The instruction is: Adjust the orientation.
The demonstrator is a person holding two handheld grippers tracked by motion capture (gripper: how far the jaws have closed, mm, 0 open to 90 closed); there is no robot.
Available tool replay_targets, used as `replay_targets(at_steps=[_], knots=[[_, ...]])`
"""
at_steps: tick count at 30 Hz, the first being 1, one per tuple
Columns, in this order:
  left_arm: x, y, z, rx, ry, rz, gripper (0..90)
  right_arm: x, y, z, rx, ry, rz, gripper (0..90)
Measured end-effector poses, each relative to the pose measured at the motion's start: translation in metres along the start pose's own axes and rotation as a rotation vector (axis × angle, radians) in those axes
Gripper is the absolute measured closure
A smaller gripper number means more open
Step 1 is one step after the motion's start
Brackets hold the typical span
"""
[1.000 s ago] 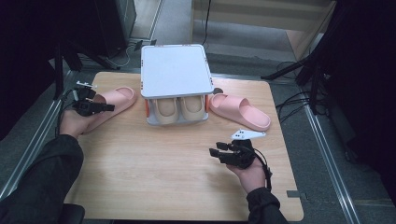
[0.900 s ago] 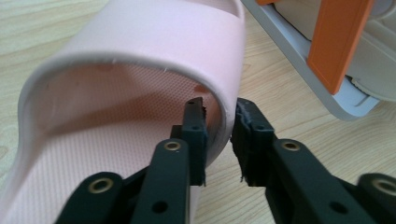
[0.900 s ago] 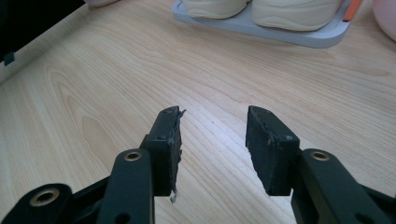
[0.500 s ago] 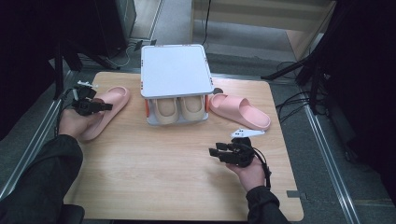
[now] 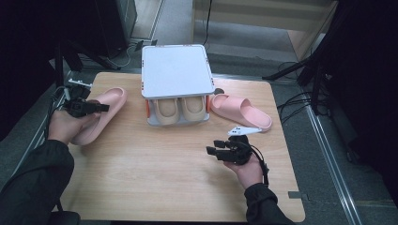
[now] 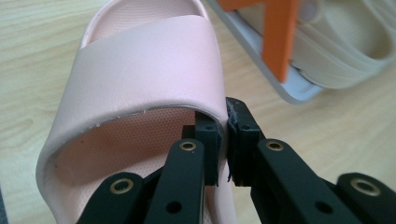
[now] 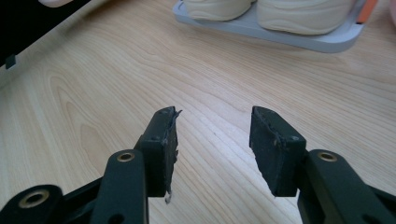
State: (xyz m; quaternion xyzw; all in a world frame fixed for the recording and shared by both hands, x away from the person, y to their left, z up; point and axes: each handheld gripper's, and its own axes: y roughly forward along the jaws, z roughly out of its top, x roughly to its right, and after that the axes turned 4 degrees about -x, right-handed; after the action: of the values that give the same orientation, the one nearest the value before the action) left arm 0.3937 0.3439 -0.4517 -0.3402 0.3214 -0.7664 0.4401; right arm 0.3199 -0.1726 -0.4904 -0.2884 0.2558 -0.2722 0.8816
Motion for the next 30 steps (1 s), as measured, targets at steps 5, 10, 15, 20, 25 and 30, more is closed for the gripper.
replay_targets(at_steps=[5,10,15,20,25,30], knots=[[0.015,-0.013,-0.009,-0.016,0.008,-0.018,84.4,-0.002,0.006,0.005,-0.007,0.001,0.021,50.4],[0.034,-0.017,-0.020,-0.027,0.021,-0.053,84.4,-0.005,0.010,0.010,-0.008,-0.016,0.027,50.1],[0.054,-0.021,-0.032,-0.030,0.031,-0.085,84.4,-0.006,0.013,0.015,-0.005,-0.024,0.035,50.1],[0.075,-0.022,-0.043,-0.036,0.048,-0.131,84.4,-0.007,0.016,0.019,-0.005,-0.033,0.042,50.2],[0.105,-0.017,-0.051,-0.052,0.092,-0.166,84.3,-0.012,0.021,0.021,-0.033,-0.045,0.059,50.7],[0.126,-0.012,-0.055,-0.052,0.132,-0.182,84.3,-0.013,0.022,0.021,-0.033,-0.052,0.057,50.8]])
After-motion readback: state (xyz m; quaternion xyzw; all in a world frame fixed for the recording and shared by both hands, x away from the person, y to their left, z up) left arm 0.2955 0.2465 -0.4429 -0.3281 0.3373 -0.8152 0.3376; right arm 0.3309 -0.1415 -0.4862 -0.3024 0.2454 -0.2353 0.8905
